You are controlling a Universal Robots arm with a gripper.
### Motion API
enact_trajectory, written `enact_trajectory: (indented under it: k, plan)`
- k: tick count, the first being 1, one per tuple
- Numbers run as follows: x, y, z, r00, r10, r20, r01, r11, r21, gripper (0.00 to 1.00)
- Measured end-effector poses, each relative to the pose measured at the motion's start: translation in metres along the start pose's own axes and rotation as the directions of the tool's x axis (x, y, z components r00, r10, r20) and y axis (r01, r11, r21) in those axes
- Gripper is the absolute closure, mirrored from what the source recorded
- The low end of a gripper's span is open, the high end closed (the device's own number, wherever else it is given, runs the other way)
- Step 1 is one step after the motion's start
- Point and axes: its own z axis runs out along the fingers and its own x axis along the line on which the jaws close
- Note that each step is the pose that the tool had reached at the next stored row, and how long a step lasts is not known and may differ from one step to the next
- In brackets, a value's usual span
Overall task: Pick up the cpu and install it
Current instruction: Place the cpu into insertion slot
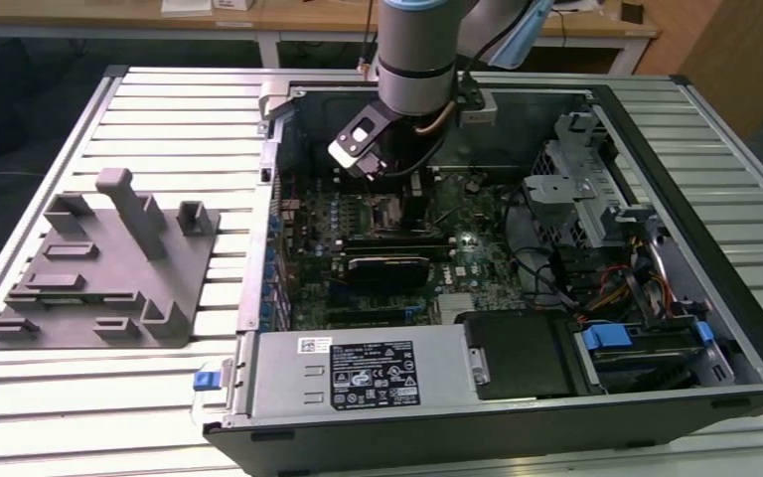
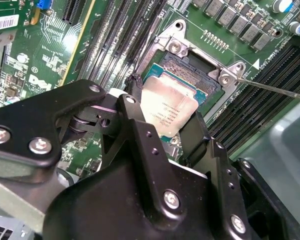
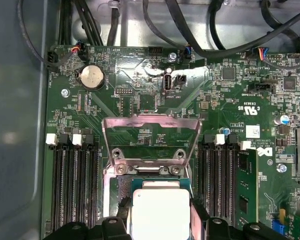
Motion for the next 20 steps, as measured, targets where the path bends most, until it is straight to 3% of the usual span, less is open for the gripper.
enact_trajectory:
  k: [20]
  plan:
    - [0.0048, -0.003, 0.0072, 1.0, 0.0, -0.0002, 0.0, 1.0, 0.0014, 0.45]
